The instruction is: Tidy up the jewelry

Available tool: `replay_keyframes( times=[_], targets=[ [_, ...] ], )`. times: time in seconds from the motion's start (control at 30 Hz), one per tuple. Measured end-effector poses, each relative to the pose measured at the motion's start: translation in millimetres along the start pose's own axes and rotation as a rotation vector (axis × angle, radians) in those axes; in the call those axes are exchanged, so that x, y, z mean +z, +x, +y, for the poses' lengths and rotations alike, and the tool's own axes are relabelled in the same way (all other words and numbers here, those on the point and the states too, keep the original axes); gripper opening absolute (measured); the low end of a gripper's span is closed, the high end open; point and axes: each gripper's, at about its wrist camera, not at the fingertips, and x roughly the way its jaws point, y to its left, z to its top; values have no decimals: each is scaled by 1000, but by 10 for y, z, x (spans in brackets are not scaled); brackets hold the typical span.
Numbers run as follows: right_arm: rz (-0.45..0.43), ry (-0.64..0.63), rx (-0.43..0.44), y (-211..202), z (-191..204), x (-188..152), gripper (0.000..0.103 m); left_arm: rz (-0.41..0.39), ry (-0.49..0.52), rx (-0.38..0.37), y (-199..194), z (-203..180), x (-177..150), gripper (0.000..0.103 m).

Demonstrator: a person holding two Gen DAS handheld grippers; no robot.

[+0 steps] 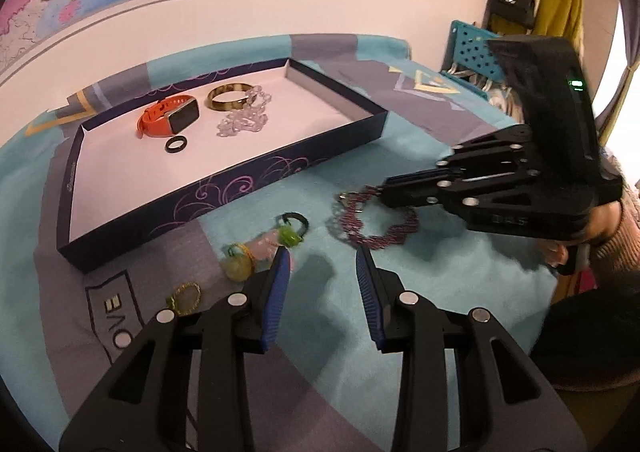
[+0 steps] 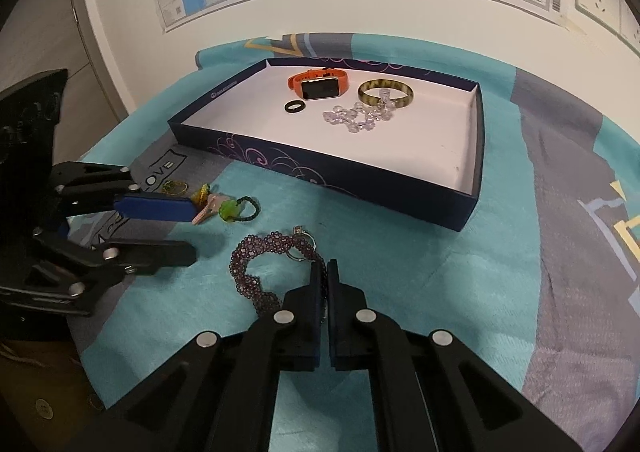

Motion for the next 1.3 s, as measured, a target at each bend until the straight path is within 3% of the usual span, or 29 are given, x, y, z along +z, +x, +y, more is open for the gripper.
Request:
replay_keyframes(
  times=[0.23,0.43,0.7,0.77,0.83,0.93,1.1,1.17,1.2,1.3],
  targets=[
    [-23,17,20,-79,-40,-8,2,3,-85,25,-28,224,-34,36],
    [-53,10,86,-207,7,-5,2,12,-132,33,-101,388,-138,38],
    [-33,-9,139,-239,95,-66,2,-5,-124,31,-197,365,-175,42],
    [-23,-8,109,-238,89,-86,3,-4,-118,34,-205,348,-187,43],
    [-20,6,67,-208,41,-85,27,-13,-116,26,-219,343,-201,43],
    [-19,28,36,-121,-13,-54,32,-13,-121,30,-219,347,-201,44],
    [-3,12,7,18,11,-3,32,-21,-119,37,-253,343,-206,46],
    [0,-8,11,17,41,2,17,-24,-122,37,-267,354,-210,46],
    [7,-11,10,23,46,-1,1,-25,-122,39,-274,356,-212,46],
    [-3,-5,16,-12,35,-15,1,-26,-123,46,-278,366,-212,47]
  ],
)
